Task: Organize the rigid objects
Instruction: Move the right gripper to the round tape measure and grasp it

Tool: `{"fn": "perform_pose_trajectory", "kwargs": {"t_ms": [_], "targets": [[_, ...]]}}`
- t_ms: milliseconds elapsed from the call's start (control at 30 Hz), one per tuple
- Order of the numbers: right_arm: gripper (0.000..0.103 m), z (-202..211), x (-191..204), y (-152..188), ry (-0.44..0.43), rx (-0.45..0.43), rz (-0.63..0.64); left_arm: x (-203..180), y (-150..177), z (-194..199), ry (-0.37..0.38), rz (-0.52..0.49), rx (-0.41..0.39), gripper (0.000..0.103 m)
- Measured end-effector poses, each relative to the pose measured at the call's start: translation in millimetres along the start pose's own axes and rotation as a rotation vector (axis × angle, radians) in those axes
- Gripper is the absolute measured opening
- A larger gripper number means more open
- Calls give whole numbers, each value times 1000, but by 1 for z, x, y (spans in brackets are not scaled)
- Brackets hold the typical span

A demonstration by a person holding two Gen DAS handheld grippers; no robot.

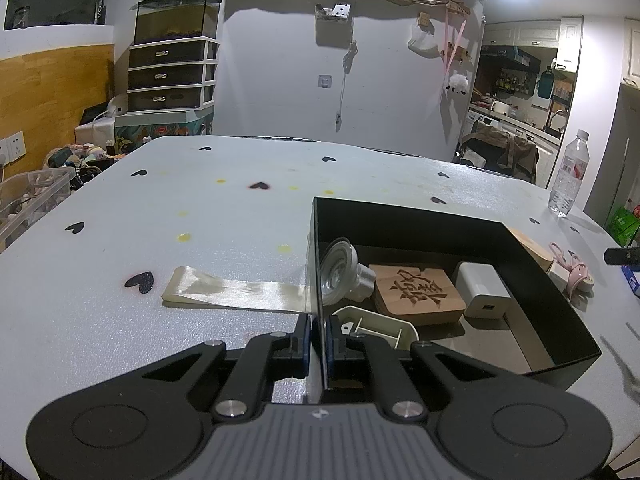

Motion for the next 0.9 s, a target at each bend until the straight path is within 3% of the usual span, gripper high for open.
{"fn": "perform_pose_trajectory", "kwargs": {"t_ms": [267,333,400,533,767,900], "targets": [[102,-21,-34,7,66,15,-121,0,0,0,-1,0,0,7],[89,-27,-38,6,56,17,-152,0,0,0,-2,-1,0,7],[85,-32,-39,4,65,27,-162,1,0,0,-1,2,-1,7],[79,-46,-37,-1,62,57,-174,1,0,0,-2,5,0,7],[77,-66,-31,-7,69,85,-184,-2,-2,-1,-11,6,-1,7],[63,-71,-41,-9,105,91,-230,-1,-2,-2,-6,12,1,7]]}}
Point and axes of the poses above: each gripper's, at about its wrist camera, not at the fingertips, and z roughly against the way its jaws point, x to its left, y to its underside, the point moved 6 cm from there along -z, roughly the way its jaws point, and after that the axes turned 2 degrees about y, right-handed, at the moved point
